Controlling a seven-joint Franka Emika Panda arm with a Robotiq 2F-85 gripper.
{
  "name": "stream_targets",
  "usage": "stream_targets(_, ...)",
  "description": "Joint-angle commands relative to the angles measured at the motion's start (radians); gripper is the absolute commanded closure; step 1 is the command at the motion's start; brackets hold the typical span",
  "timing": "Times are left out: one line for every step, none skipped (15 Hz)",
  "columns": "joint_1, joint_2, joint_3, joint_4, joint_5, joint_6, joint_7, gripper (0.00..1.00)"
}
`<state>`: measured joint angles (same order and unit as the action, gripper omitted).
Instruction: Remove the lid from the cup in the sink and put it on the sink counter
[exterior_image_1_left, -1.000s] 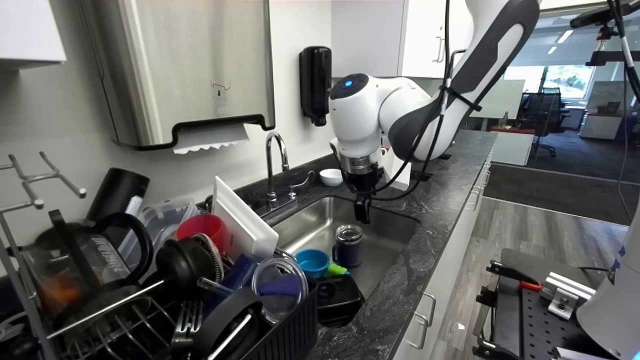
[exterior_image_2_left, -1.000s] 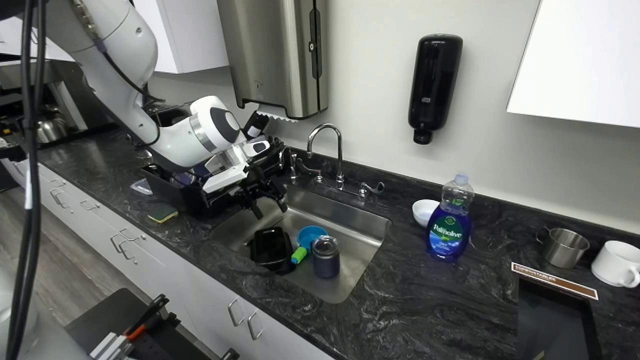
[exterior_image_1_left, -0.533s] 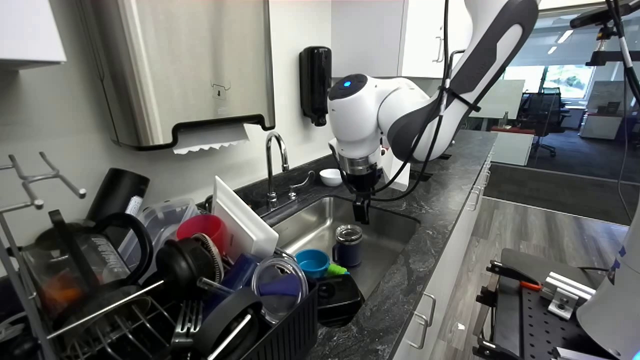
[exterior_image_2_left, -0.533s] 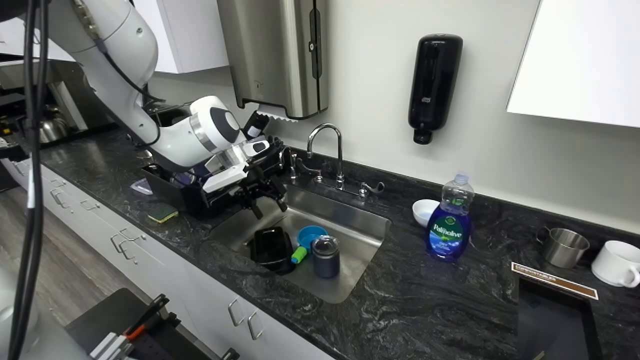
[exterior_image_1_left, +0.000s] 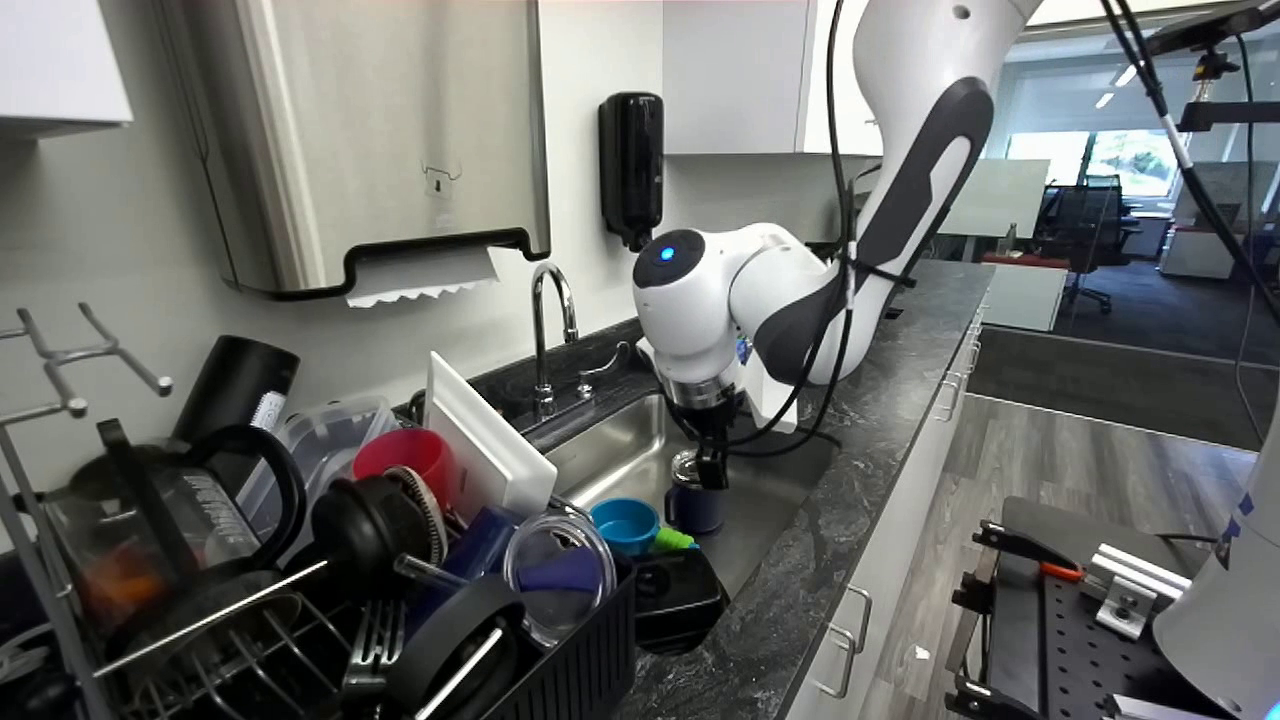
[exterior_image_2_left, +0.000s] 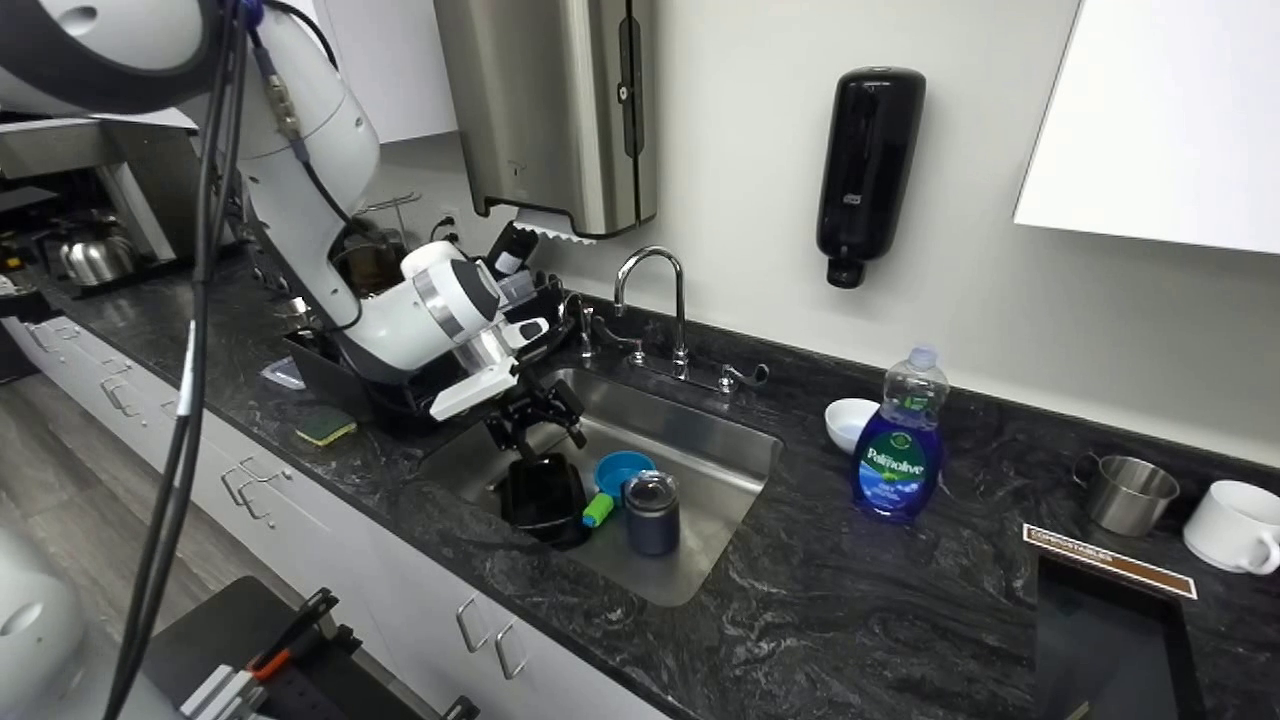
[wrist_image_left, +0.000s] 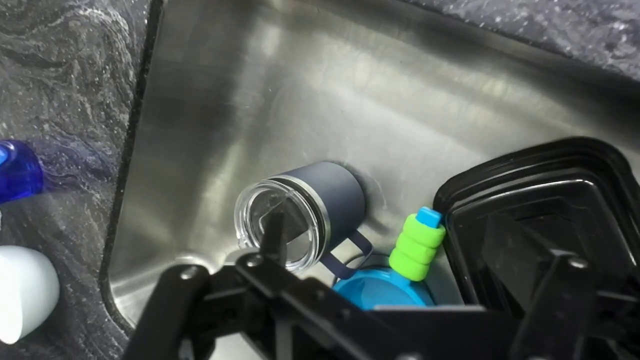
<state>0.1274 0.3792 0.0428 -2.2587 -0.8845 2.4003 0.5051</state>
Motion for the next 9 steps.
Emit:
stream_targets(0.044,0.092,-0.044,0.065,-0.095,0.012,0.039,0.0)
stream_targets(0.051,0.116,-0.05,0.08,-0.118,0.005,0.05,0.0)
stream_targets(0.055,0.139,-0.058,0.093,-0.144,0.006,0.06,0.0)
stream_targets(0.057,0.16,-0.061,0.108,-0.16,0.0,0.064,0.0)
stream_targets(0.06,0.18,-0.068,0.121,-0.183,-0.001,0.073,0.0)
stream_targets(0.061,0.202,-0.075,0.135,-0.207,-0.005,0.083,0.0)
stream_targets(0.062,0.221,-0.08,0.148,-0.231,-0.01,0.093,0.0)
stream_targets(0.061,0.239,-0.084,0.161,-0.252,-0.016,0.098,0.0)
stream_targets(0.061,0.255,-0.087,0.173,-0.273,-0.023,0.107,0.0)
